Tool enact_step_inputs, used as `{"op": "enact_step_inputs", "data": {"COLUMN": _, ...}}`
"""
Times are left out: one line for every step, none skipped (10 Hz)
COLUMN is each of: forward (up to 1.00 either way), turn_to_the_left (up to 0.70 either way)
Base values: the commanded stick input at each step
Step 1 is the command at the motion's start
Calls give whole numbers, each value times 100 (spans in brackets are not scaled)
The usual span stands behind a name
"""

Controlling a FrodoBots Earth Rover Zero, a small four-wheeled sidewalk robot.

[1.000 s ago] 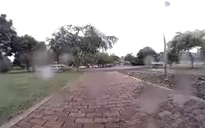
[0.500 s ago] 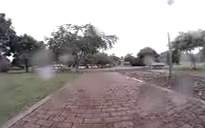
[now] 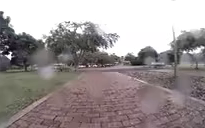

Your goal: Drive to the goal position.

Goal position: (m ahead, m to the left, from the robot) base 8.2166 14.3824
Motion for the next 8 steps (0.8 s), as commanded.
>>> {"op": "enact_step_inputs", "data": {"forward": 70, "turn_to_the_left": 0}}
{"op": "enact_step_inputs", "data": {"forward": 70, "turn_to_the_left": 0}}
{"op": "enact_step_inputs", "data": {"forward": 70, "turn_to_the_left": 0}}
{"op": "enact_step_inputs", "data": {"forward": 70, "turn_to_the_left": 0}}
{"op": "enact_step_inputs", "data": {"forward": 70, "turn_to_the_left": 0}}
{"op": "enact_step_inputs", "data": {"forward": 70, "turn_to_the_left": 0}}
{"op": "enact_step_inputs", "data": {"forward": 70, "turn_to_the_left": 0}}
{"op": "enact_step_inputs", "data": {"forward": 70, "turn_to_the_left": 0}}
